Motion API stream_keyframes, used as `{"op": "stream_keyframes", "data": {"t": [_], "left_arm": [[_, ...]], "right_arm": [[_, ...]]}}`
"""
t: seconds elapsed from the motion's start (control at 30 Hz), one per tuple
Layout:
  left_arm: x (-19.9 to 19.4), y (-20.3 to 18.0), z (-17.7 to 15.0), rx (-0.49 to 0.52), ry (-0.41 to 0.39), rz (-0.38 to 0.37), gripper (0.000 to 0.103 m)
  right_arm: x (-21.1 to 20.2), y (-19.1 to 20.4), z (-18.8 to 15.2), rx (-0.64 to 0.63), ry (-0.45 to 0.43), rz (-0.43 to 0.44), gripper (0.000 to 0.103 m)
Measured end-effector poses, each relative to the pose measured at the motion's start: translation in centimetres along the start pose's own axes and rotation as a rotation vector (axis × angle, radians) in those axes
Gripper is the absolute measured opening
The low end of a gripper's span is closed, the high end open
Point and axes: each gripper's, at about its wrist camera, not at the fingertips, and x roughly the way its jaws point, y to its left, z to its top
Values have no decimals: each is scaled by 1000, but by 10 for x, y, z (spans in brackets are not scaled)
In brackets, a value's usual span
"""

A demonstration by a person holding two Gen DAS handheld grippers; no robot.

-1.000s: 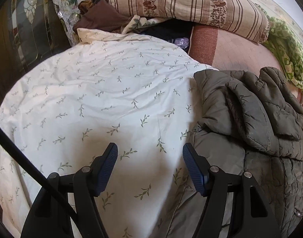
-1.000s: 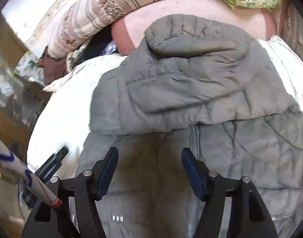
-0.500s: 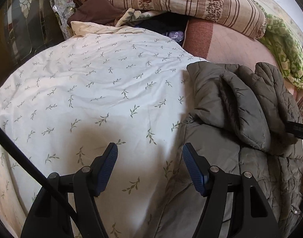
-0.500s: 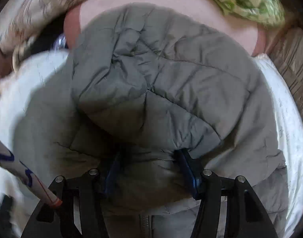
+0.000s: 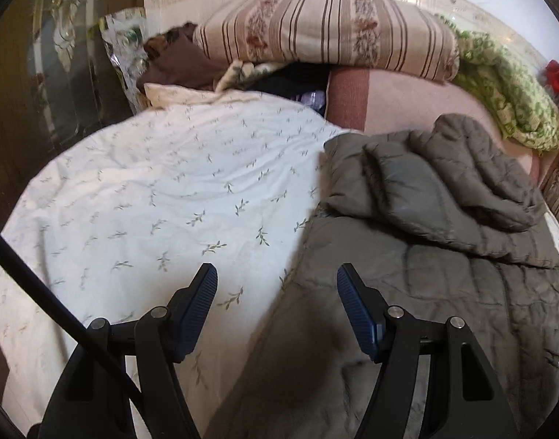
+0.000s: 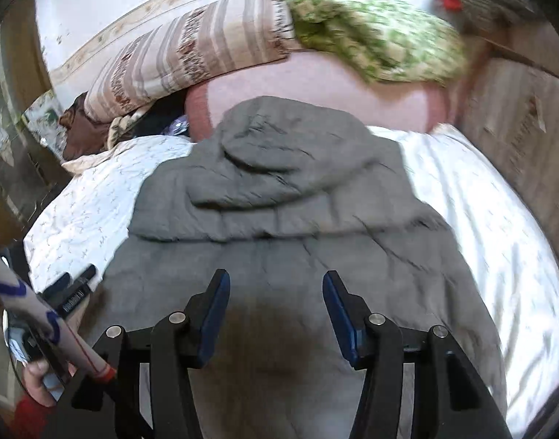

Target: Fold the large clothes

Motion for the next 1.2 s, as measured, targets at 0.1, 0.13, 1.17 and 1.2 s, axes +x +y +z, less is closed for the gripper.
{"op": "stream_keyframes", "data": {"t": [0.1,0.13,1.17,1.2], "left_arm": [[-24,-10,-5,85,7,89,67],[-30,-13,-8,110,14,116,67],[-106,-41,-38,124,124,30,67],[-105,-43,-40,129,128,24,67]], "right_arm": [[-8,-16,-17,28,3,-24,60],[-11,-22,-25,41,10,-22,60],[15,-33,-57,47,77,-6,72],[14,-31,-64,30,82,-19,72]]}}
